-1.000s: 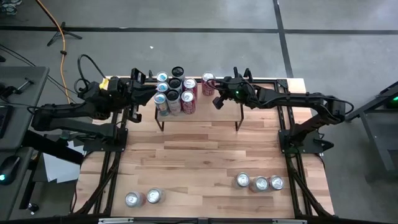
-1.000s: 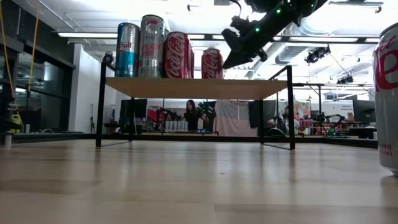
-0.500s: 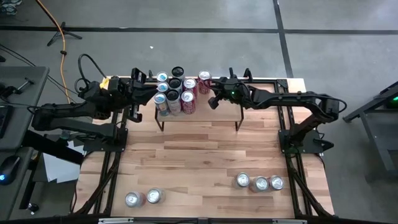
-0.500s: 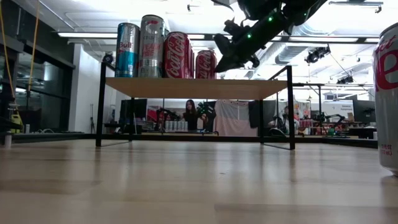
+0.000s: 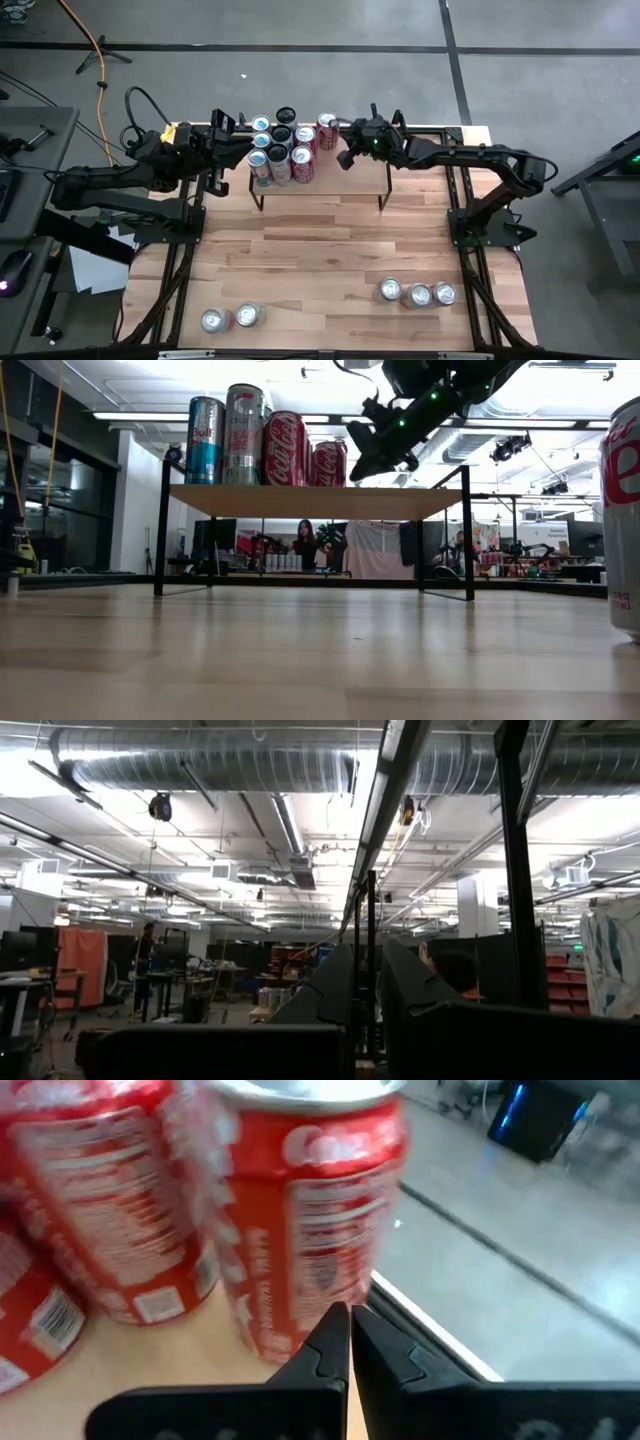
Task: Place canned beverage on shelf
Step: Put the red-white soda can aligned with the other red-white soda cans on the shelf
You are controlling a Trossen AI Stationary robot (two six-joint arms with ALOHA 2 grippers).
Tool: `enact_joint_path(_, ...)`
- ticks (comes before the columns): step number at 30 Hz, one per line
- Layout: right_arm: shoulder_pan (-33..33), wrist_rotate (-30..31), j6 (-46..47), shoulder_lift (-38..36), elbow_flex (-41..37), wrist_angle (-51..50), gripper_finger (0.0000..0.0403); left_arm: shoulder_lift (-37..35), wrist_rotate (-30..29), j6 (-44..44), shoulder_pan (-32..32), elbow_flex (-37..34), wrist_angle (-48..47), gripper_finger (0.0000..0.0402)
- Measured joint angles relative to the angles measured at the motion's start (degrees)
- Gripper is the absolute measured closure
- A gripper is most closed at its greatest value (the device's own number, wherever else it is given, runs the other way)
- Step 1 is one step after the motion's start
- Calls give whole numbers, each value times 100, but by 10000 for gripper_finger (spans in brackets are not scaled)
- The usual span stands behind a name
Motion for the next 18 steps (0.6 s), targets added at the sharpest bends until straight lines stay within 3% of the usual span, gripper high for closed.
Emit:
enact_joint_path(12, -437, -824, 175, 47, 609, -224, 403, -2, 0, 20, 1, -3, 44, 402)
enact_joint_path(18, -442, -924, 215, 276, 770, -238, 403, -2, 0, 197, 0, -3, 84, 402)
